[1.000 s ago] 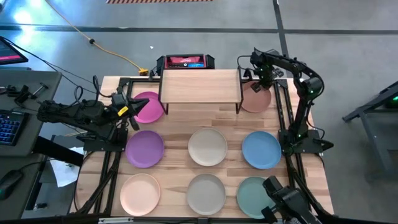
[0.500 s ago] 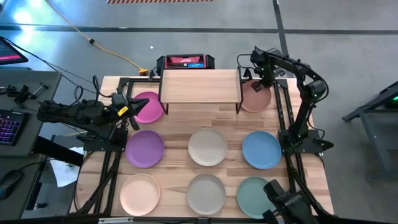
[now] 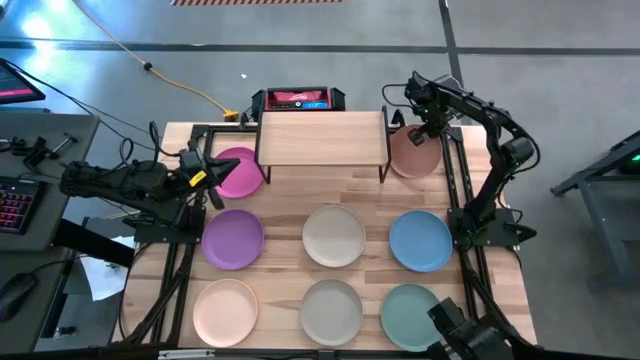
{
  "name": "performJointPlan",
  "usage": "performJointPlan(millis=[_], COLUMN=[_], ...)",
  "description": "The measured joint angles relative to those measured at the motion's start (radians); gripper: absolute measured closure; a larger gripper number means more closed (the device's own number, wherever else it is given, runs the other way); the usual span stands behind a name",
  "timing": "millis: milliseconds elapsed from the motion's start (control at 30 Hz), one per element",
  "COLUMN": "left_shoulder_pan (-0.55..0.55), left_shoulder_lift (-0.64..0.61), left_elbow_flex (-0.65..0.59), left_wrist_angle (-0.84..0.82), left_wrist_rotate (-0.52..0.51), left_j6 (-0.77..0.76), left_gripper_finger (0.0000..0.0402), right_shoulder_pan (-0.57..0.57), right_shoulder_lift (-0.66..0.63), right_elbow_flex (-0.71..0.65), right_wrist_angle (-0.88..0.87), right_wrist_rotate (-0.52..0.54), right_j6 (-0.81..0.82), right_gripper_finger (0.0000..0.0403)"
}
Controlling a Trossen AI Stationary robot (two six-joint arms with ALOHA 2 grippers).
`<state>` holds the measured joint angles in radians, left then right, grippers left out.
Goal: Place and stack plates onto a shelf
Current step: Put the brown plate on the shelf
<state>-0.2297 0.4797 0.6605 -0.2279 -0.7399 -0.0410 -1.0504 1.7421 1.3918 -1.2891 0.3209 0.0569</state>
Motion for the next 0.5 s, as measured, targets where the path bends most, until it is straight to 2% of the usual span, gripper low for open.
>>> performJointPlan(millis=[500], left_shoulder_pan=[0.0], left_shoulder_lift=[0.0], left_elbow_flex=[0.0], left_wrist_angle=[0.0], left_wrist_rotate=[0.0], left_j6=[0.0], left_gripper_finger=[0.0399], right_shoulder_pan=[0.034], right_shoulder_lift=[-0.129], right_elbow_flex=[0.0], right_wrist_angle=[-0.013], right_wrist_rotate=[0.027], right_j6=[0.033], right_gripper_finger=[0.0403])
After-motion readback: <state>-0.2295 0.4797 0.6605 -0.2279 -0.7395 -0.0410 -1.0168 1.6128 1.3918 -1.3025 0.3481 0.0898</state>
